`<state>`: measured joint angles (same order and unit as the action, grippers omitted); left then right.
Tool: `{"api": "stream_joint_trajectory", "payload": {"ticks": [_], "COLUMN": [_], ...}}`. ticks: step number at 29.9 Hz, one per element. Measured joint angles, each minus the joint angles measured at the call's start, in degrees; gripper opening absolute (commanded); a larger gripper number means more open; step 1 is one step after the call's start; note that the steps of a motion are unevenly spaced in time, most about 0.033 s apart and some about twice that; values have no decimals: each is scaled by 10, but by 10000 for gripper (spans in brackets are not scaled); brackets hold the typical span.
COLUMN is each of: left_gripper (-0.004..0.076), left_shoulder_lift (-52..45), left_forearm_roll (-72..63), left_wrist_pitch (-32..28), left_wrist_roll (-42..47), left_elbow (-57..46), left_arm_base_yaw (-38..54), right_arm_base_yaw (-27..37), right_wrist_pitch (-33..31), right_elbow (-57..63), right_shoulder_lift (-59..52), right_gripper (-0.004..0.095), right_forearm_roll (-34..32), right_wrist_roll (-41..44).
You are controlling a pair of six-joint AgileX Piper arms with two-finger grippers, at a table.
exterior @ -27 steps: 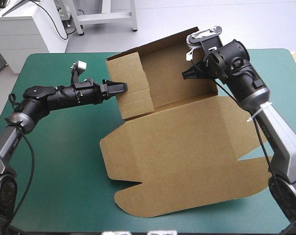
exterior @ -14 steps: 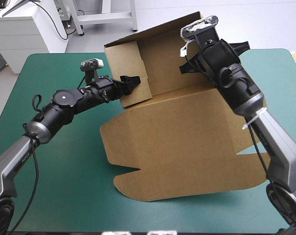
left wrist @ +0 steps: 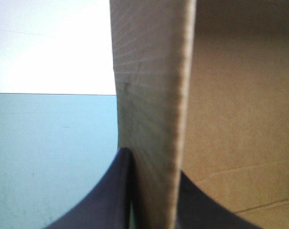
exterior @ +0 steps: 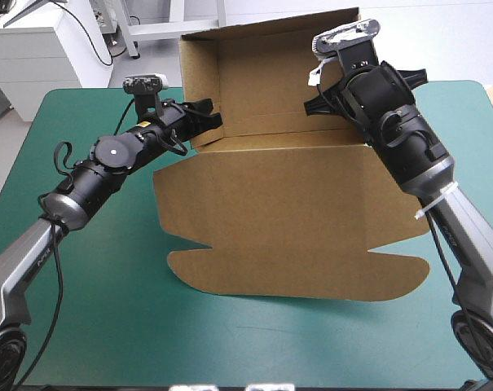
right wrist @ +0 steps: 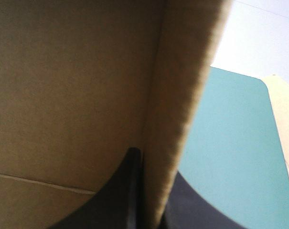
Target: Fold the box
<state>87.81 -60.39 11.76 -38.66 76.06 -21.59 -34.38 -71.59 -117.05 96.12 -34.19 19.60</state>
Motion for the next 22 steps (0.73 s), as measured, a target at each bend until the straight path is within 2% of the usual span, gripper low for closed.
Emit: {"api": "stream_joint_trajectory", "payload": {"ticks": [3,7,9,11,14,22], "left_gripper": [-8,-8,-8,-8,-8,-8], "left_shoulder_lift": [6,35,54,72,93,154], "left_forearm_roll": [164,388,450,489,511,514], "left_wrist_pitch": [51,210,282,342,396,486], "left_wrist_roll": [139,325,371,400,430,457], "left_elbow": [35,115,155,189,224,248], "left_arm_base_yaw": [3,4,4,3,1,-11], "right_arm_base_yaw": [3,12,24,38,58,117], "right_wrist_pitch": [0,-2,-2,-2,-2,-1], "right_elbow": [0,1,4,13,45,155], "right_shoulder_lift": [0,5,13,22,26,30], "right_gripper": [-16,-15,-15,-16,-16,-16], "right_forearm_roll": [12,58,97,133,168,270], "right_wrist_roll": [16,27,27,27,27,15]}}
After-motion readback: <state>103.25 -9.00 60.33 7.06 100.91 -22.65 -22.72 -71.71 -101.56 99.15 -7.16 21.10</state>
